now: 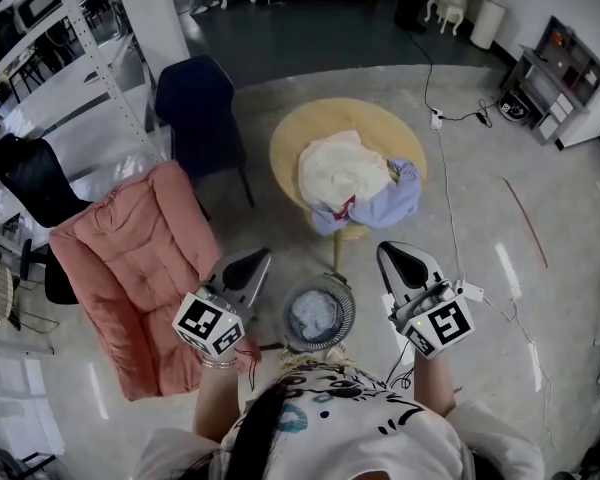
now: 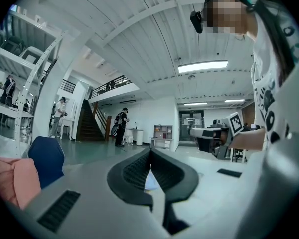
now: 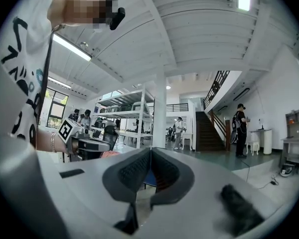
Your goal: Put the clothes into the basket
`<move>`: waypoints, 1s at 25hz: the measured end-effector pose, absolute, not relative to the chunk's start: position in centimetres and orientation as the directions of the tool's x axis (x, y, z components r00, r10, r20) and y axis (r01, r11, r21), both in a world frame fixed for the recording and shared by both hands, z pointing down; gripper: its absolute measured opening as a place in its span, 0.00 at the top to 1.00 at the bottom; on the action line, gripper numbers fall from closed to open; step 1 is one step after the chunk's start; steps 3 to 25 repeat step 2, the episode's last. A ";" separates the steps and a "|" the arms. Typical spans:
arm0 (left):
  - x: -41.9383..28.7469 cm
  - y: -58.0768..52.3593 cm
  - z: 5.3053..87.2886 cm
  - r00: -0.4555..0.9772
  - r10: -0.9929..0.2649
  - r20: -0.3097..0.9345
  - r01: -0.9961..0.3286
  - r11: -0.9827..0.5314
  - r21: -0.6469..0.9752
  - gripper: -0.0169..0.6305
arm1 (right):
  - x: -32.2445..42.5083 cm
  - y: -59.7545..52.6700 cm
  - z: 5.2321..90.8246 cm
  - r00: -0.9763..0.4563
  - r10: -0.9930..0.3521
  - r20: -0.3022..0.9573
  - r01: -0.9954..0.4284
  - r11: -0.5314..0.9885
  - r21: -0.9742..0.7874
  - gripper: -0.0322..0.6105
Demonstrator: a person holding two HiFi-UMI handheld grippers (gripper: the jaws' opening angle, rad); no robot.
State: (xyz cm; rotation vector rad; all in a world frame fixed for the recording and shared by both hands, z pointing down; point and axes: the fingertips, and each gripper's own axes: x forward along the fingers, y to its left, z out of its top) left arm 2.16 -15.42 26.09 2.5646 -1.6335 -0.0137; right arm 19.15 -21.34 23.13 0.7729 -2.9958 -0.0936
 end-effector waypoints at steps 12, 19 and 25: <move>2.4 -15.5 26.2 0.428 -0.903 0.048 -0.902 -0.423 0.092 0.95 | 19.3 -21.4 23.2 -0.874 -0.486 0.030 -0.483 0.873 0.069 0.90; 2.4 -15.5 26.2 0.428 -0.903 0.048 -0.902 -0.423 0.092 0.95 | 19.3 -21.4 23.2 -0.874 -0.486 0.030 -0.483 0.873 0.069 0.90; 2.4 -15.5 26.2 0.428 -0.903 0.048 -0.902 -0.423 0.092 0.95 | 19.3 -21.4 23.2 -0.874 -0.486 0.030 -0.483 0.873 0.069 0.90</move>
